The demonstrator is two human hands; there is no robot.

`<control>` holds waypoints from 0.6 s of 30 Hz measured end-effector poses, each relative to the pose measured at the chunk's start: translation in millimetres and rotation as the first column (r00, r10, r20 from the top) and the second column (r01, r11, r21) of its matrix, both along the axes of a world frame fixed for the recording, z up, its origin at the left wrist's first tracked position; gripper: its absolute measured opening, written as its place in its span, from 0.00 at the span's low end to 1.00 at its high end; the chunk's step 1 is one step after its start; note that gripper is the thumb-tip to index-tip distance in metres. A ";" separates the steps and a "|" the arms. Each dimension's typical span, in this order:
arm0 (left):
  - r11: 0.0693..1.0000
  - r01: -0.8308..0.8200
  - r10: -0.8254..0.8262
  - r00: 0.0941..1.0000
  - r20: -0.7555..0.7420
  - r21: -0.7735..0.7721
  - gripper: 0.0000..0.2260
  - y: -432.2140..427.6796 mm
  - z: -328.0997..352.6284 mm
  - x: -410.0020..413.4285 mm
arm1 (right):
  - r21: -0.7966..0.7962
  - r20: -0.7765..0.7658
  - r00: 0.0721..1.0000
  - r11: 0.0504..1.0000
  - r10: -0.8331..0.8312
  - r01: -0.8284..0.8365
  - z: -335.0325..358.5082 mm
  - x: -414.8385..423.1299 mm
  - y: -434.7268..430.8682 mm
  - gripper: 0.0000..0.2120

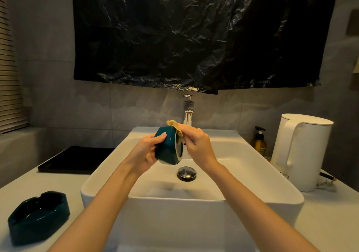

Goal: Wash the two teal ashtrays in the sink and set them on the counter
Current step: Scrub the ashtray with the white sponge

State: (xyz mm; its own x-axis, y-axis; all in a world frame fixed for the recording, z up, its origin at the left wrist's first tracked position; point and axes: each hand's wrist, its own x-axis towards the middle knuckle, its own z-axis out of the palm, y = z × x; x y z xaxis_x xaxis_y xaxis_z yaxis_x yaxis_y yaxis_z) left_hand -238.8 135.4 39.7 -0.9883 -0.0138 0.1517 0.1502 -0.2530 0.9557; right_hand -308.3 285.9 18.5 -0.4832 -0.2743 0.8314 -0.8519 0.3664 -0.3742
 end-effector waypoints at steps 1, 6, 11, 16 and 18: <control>1.000 -0.002 0.002 1.000 0.003 -0.001 0.05 -0.4 -0.1 0.1 | 0.000 0.057 0.998 1.000 -0.015 0.015 -0.3 -1.3 0.1 0.15; 0.998 0.008 -0.008 1.000 0.001 0.060 0.07 -4.8 0.4 0.5 | 0.112 0.119 0.976 0.979 -0.183 0.170 -5.9 -11.9 5.1 0.11; 0.986 0.042 -0.041 0.999 -0.013 0.158 0.08 -5.8 1.0 -0.1 | -0.011 0.060 0.883 0.884 -0.465 0.466 -0.1 -14.4 18.0 0.08; 0.992 0.059 -0.059 0.998 0.002 0.108 0.09 -5.4 0.5 1.0 | -0.175 0.087 0.987 0.973 -0.137 0.150 10.5 -1.3 10.6 0.10; 0.993 0.060 -0.061 0.998 0.003 0.101 0.07 -4.2 0.3 2.4 | -0.254 0.202 0.979 0.967 0.039 0.014 12.9 6.0 5.2 0.19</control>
